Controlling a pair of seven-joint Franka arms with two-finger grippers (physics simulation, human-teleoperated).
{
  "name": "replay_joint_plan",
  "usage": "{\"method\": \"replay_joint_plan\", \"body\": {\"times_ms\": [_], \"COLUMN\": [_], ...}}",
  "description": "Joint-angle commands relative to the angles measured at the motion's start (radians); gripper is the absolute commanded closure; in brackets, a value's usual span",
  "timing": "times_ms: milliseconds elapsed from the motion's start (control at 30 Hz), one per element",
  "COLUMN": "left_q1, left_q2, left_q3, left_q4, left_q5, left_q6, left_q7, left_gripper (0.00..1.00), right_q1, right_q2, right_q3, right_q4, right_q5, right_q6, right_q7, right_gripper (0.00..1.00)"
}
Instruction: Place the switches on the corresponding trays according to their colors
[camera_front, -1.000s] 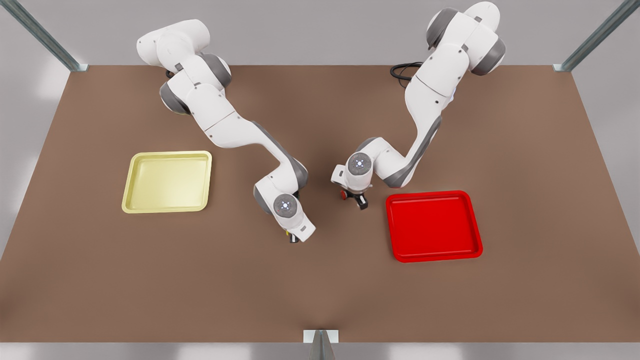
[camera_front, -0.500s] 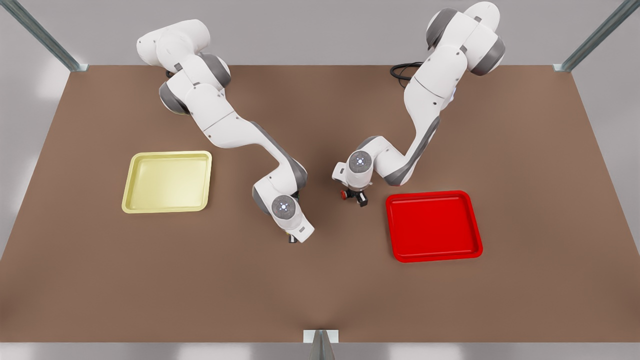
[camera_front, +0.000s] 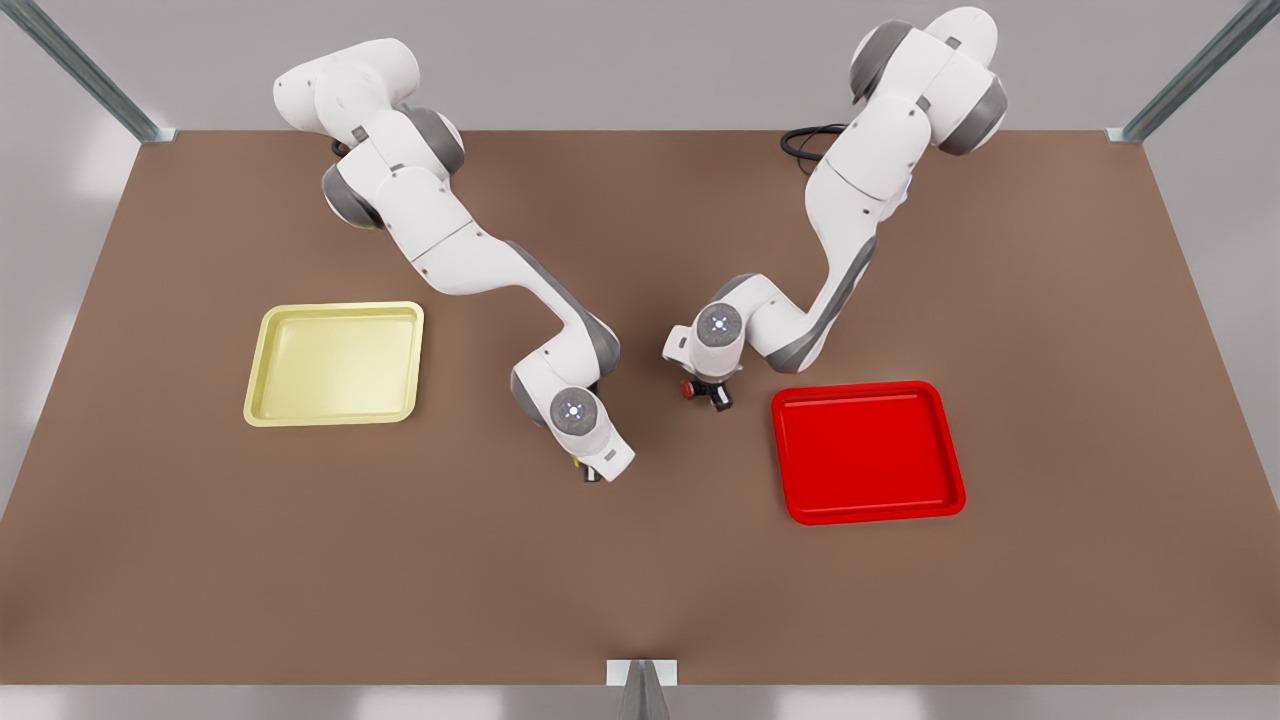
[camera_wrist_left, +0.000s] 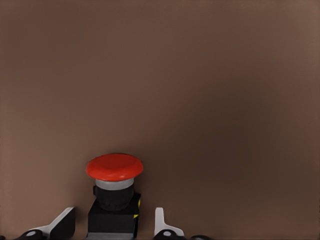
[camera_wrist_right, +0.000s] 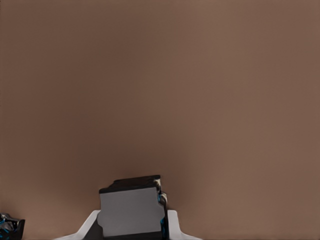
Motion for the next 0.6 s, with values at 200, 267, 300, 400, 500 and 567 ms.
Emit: {"method": "replay_joint_plan", "body": {"times_ms": [200, 267, 300, 400, 500, 567], "left_q1": [0.002, 0.001, 0.001, 0.001, 0.001, -0.001], "left_q2": [-0.006, -0.005, -0.005, -0.006, -0.008, -0.006], "left_q3": [-0.001, -0.001, -0.001, -0.001, -0.001, -0.001], "left_q4": [-0.008, -0.008, -0.008, -0.008, -0.008, -0.008], "left_q5": [0.000, 0.000, 0.000, 0.000, 0.000, 0.000], "left_q6": [-0.002, 0.001, 0.001, -0.002, -0.006, -0.006], "left_q7": [0.000, 0.000, -0.002, 0.000, 0.000, -0.006], "left_gripper": [0.36, 0.41, 0.42, 0.46, 0.47, 0.51], "right_q1": [-0.005, -0.005, -0.005, -0.006, -0.005, -0.006], "right_q2": [-0.002, -0.002, -0.002, -0.002, -0.002, -0.003], "right_q3": [-0.002, -0.002, -0.002, -0.002, -0.002, -0.002], "right_q4": [0.003, 0.002, 0.002, 0.002, 0.002, 0.002], "right_q5": [0.000, -0.002, -0.002, -0.002, -0.002, 0.000], "right_q6": [-0.008, -0.006, -0.006, -0.008, -0.008, -0.008], "right_q7": [-0.014, -0.015, -0.015, -0.025, -0.035, -0.034], "right_gripper": [0.45, 0.45, 0.45, 0.46, 0.48, 0.48]}}
